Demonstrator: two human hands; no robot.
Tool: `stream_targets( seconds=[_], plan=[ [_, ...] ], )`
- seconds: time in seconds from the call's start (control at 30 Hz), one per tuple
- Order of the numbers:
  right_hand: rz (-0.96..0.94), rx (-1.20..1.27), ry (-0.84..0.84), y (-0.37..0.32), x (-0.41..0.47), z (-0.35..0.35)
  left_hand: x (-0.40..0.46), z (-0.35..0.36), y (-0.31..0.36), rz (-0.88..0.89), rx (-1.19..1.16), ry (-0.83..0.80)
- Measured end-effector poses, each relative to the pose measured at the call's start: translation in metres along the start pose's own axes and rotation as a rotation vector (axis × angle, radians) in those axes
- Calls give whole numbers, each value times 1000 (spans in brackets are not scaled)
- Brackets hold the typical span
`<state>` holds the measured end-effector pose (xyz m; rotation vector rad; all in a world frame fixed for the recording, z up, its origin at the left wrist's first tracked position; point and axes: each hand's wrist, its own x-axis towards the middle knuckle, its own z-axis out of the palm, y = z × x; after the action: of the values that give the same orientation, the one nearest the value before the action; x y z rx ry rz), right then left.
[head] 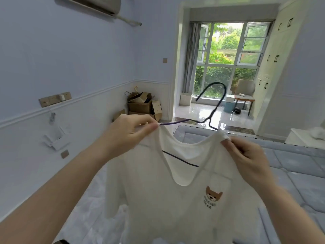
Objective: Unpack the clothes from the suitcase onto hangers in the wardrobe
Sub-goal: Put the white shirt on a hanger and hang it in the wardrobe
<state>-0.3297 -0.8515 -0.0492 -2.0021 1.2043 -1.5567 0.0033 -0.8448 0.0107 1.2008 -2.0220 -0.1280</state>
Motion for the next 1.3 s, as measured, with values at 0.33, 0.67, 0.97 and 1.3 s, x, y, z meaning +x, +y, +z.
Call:
stream_targets(
  seconds=[0.33, 0.67, 0.97, 1.3],
  plan=[
    [56, -253, -52, 7, 2, -15, -12, -8, -34, 22, 321, 245],
    [-100, -237, -135, -10, -4, 30, -39, -13, -54, -1, 318, 242],
    [-84, -214, -85, -10, -18, 67, -76, -30, -68, -179, 31, -77],
    [-133, 35, -433, -2, -53, 107, -155, -25, -16, -431, -22, -81]
  ],
)
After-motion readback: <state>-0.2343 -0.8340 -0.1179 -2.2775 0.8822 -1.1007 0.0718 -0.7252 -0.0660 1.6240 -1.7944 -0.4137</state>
